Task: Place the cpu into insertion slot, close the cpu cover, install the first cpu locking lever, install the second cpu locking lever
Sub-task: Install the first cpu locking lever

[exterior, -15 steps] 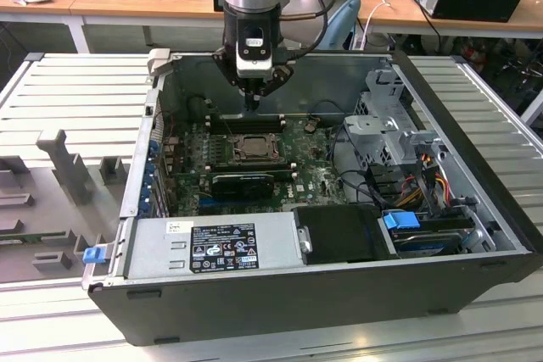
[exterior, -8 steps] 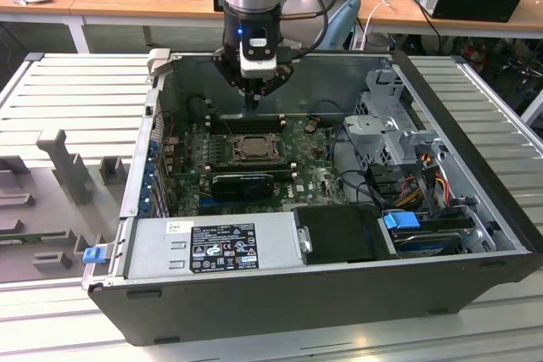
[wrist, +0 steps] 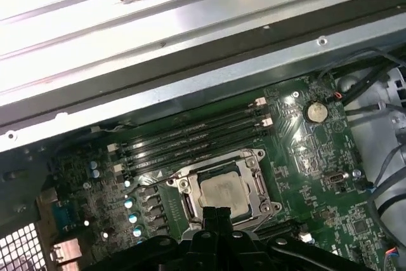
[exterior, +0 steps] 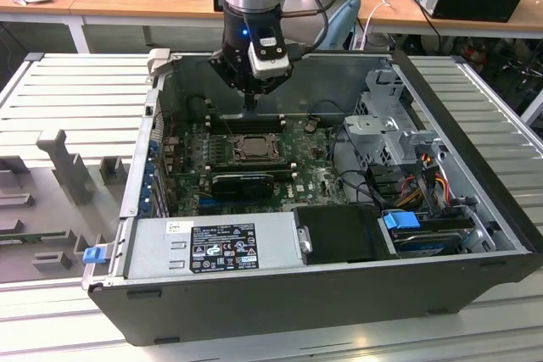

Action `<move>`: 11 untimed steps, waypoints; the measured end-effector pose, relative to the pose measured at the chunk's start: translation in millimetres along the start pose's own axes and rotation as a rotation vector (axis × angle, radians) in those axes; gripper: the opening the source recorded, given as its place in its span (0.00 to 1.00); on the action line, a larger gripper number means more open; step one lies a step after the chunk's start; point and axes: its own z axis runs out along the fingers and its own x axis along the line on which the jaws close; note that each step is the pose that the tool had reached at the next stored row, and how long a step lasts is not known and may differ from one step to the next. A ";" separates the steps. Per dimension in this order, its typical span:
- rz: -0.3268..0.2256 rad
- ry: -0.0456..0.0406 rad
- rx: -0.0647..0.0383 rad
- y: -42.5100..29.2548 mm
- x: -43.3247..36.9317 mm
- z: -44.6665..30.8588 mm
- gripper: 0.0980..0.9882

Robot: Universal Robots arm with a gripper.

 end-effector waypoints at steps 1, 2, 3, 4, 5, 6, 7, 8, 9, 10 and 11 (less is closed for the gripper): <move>-0.013 0.0007 0.000 0.0 0.0 0.0 0.01; -0.040 0.0022 0.000 0.0 0.0 0.0 0.01; -0.060 0.0033 0.000 0.0 0.0 0.0 0.01; -0.084 0.0046 0.000 0.0 0.0 0.0 0.01; -0.122 0.0066 0.000 0.0 0.0 0.0 0.01; -0.157 0.0085 0.000 0.0 0.0 0.0 0.01; -0.181 0.0099 0.000 0.0 0.0 0.0 0.01; -0.217 0.0118 0.000 0.0 0.0 0.1 0.01; -0.242 0.0132 -0.001 0.0 0.0 0.1 0.01; -0.258 0.0141 -0.001 0.0 0.0 0.1 0.01; -0.276 0.0151 -0.001 0.0 0.0 0.1 0.01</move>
